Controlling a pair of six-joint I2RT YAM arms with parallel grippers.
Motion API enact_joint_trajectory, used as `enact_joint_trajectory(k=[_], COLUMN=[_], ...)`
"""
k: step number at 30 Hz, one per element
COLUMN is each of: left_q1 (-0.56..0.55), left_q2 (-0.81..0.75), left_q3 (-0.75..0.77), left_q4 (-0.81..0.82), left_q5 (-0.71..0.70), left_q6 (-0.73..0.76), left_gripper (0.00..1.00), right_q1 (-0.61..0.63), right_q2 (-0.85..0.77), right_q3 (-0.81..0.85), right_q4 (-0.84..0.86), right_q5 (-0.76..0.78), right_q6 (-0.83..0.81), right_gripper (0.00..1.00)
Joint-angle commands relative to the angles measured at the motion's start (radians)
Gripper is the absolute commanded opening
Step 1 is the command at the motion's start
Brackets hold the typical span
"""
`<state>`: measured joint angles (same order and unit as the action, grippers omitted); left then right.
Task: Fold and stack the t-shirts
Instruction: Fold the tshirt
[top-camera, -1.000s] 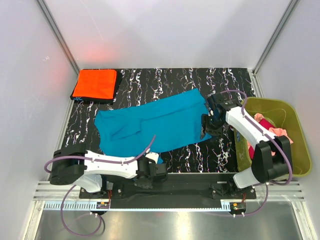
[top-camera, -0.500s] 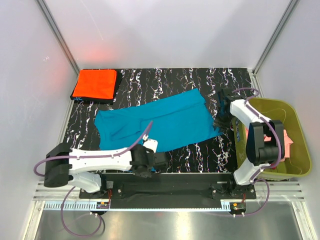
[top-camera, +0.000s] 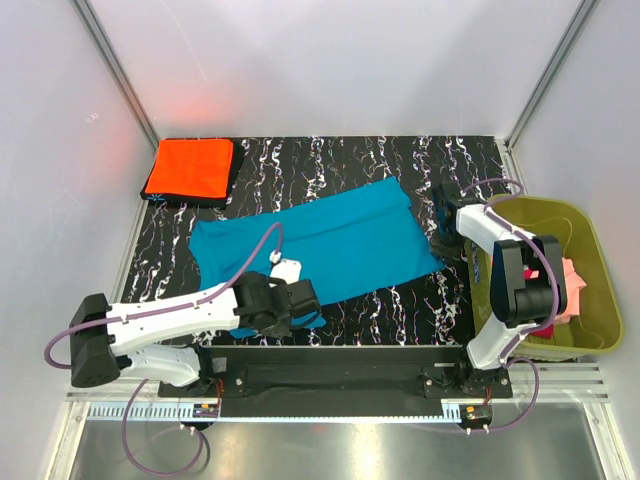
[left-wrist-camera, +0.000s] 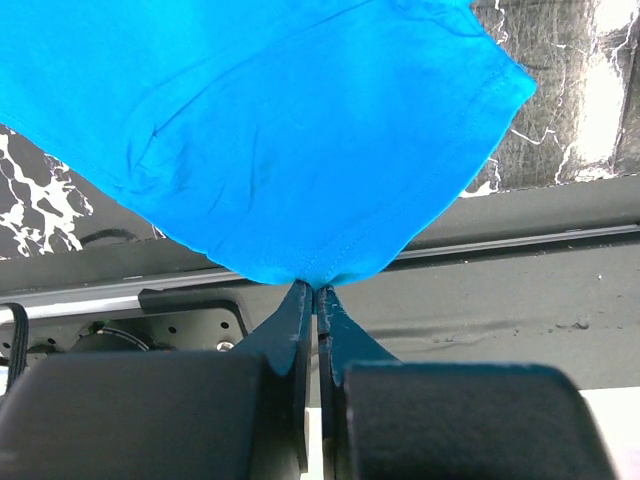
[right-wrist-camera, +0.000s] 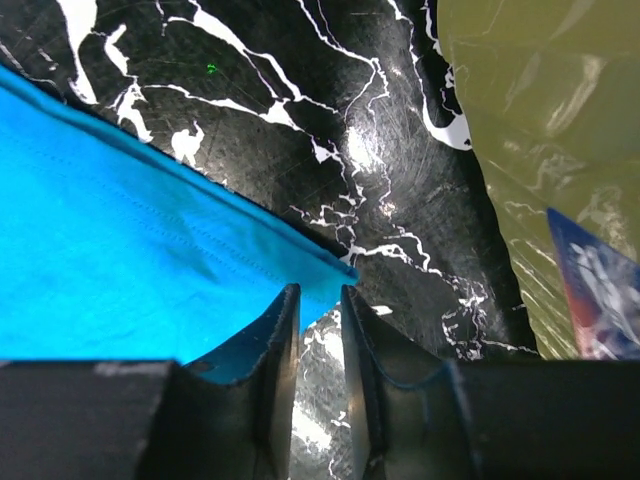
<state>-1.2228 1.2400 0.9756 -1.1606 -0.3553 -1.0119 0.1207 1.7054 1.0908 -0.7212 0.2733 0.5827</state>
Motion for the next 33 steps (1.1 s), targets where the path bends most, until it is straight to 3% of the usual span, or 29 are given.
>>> enact_joint_trajectory(k=[1,12,14,15,16,18,22,26,33], left_q1=[0.011,0.046,0.061,0.066,0.074,0.091,0.163,0.302,0.466], left_q2=[-0.037,-0.08,-0.091,-0.1,-0.106,-0.119,-0.126,-0.103,-0.01], left_q3=[0.025,0.051,0.054,0.061,0.067,0.083,0.13,0.173,0.296], left_q4=[-0.01,-0.034,-0.036,-0.039,-0.042,-0.054,-0.062,-0.024,-0.014], left_q5=[-0.022,-0.022,-0.022,-0.022,-0.027,-0.034,-0.034,-0.004,-0.002], left_q6=[0.029,0.053,0.053,0.055,0.053,0.064,0.116,0.218,0.352], left_gripper=[0.0,0.0,0.0,0.0,0.0,0.0,0.0,0.0,0.0], right_q1=[-0.004,-0.004,-0.004,-0.006,-0.004,-0.004,-0.004,-0.004,-0.003], right_q2=[0.0,0.039,0.051,0.06,0.06,0.056,0.019,0.002,0.135], right_q3=[-0.031,-0.055,-0.058,-0.057,-0.049,-0.037,0.016,0.093,0.326], right_q4=[0.038,0.035,0.045,0.048,0.048,0.022,-0.041,-0.093,-0.216], right_q5=[0.056,0.043,0.035,0.035,0.035,0.038,0.026,-0.025,-0.097], right_q6=[0.045,0.051,0.057,0.058,0.057,0.055,0.023,-0.026,-0.106], right_gripper=[0.31,0.39,0.3,0.16,0.09,0.01,0.0,0.0,0.0])
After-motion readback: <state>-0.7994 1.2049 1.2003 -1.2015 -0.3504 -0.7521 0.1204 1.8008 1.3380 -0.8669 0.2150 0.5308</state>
